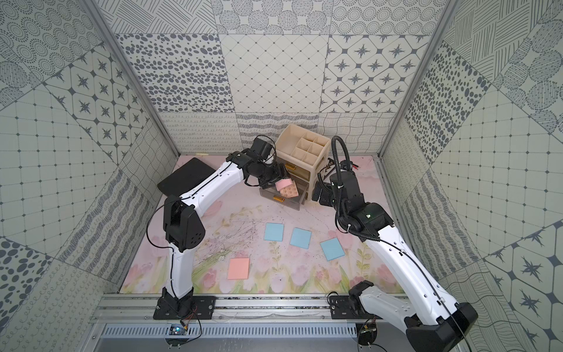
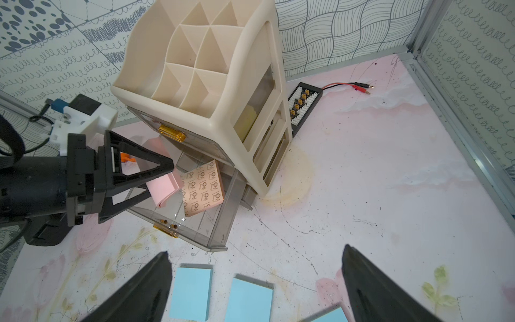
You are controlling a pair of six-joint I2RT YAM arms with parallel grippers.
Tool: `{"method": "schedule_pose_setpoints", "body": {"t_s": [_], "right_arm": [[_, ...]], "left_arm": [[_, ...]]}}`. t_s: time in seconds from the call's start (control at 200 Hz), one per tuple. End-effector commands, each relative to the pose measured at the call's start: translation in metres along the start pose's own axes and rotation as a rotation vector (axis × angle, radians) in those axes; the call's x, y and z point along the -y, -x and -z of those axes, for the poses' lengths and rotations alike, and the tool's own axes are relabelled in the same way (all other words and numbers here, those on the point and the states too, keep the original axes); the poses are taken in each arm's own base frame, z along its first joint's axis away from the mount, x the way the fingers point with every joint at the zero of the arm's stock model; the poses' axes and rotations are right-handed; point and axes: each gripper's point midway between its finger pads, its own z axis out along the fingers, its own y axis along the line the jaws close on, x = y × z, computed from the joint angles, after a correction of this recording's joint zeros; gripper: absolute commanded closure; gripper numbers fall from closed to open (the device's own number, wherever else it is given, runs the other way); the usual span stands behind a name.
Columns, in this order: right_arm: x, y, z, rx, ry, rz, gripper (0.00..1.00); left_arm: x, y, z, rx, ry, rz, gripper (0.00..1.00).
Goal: Please put the sticky notes in the drawer by color
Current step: Place the sticky notes in the drawer.
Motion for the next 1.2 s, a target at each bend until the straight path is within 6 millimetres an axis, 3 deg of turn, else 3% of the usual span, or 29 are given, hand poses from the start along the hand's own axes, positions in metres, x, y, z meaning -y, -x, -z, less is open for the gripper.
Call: {"method": "schedule_pose_setpoints", "body": {"t_s": [0.0,0.245,0.45,0.52,0.64,0.775,0.931,1.196], "right_arm": [[-0.001,0.010,0.006,0.045,0.018,-0.019,0.01],[-0.001,0.012,0.008,0.050,0.018,-0.021,0.01],[-0.003,0.016,0.009,0.053,0.022,-0.016,0.01],[-0.004,0.019,0.010,0.055,0.025,-0.011,0.01],[-0.007,0.025,0.010,0.069,0.031,-0.005,0.01],[-0.013,0.032,0.010,0.056,0.035,0.012,0.01],[-0.012,0.036,0.012,0.056,0.021,0.022,0.01],[-0.015,0.027,-0.003,-0.004,0.002,0.048,0.01]], "left_arm": [[0.003,-0.003,0.003,0.012,0.000,-0.015,0.15],[0.018,0.004,0.016,0.038,-0.032,-0.043,0.09],[0.025,-0.001,0.060,0.067,-0.008,-0.116,0.07],[0.011,-0.013,0.076,0.049,0.056,-0.150,0.06],[-0.030,-0.038,0.095,0.007,0.196,-0.207,0.04],[-0.074,-0.077,0.099,-0.075,0.277,-0.243,0.02],[-0.118,-0.104,0.105,-0.097,0.364,-0.229,0.01],[-0.172,-0.163,0.112,-0.164,0.447,-0.141,0.00]]}}
